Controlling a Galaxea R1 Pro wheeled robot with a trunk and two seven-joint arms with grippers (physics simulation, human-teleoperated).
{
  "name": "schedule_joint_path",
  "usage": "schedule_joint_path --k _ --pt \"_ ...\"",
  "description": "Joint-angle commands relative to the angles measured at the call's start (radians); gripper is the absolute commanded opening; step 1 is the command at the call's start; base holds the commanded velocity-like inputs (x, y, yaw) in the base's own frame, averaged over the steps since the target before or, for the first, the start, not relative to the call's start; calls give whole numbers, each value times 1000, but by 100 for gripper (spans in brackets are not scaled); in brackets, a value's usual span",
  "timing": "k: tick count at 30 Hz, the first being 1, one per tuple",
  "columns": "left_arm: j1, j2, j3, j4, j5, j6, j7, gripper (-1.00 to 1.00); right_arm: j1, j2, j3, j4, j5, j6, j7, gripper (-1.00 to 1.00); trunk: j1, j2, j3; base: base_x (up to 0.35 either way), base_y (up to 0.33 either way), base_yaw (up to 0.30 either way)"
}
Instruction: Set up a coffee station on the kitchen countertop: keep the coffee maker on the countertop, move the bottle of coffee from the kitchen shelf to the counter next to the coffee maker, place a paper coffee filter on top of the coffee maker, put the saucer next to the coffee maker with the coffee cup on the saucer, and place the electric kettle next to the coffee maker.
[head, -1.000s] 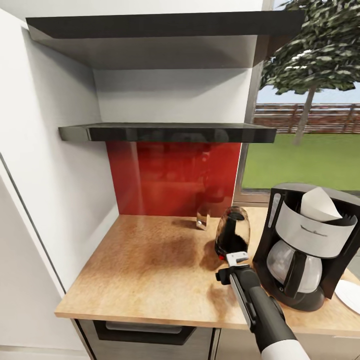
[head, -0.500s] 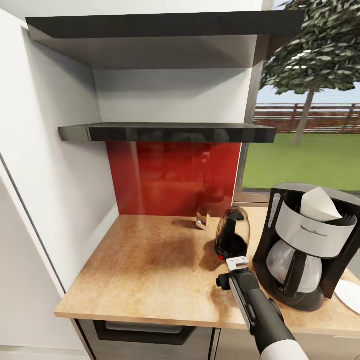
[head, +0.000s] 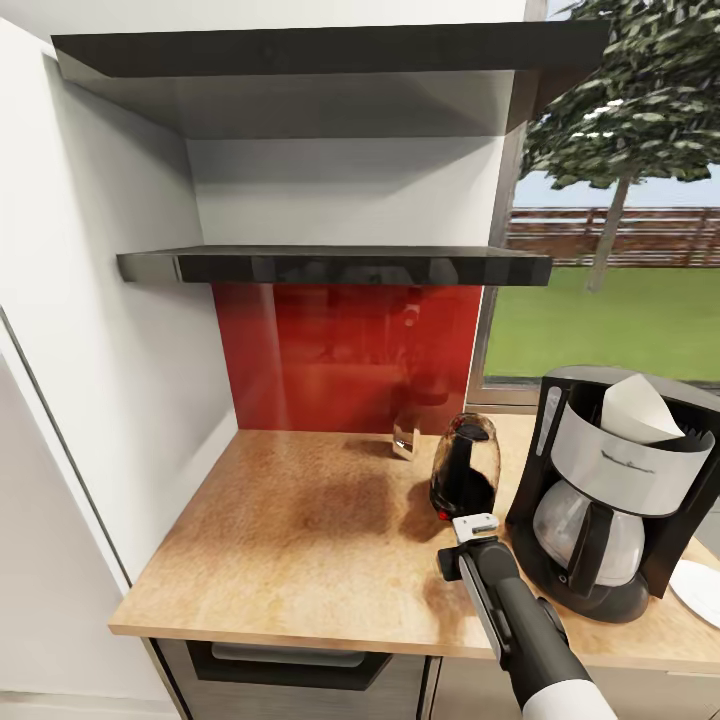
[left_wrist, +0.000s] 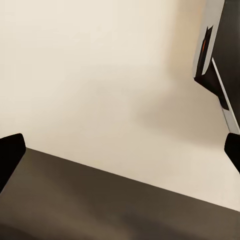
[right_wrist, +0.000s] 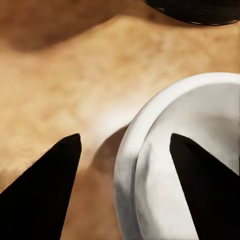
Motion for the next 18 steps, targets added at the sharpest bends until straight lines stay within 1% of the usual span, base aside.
schedule_joint_path --k 1,18 --pt "1 -1 7 -5 -6 8 0 100 -1 0 2 0 4 5 -1 -100 0 -1 -1 0 0 0" --pt "1 -1 7 -5 -6 7 0 100 0 0 2 0 4 5 2 -100 0 -1 -1 0 0 0"
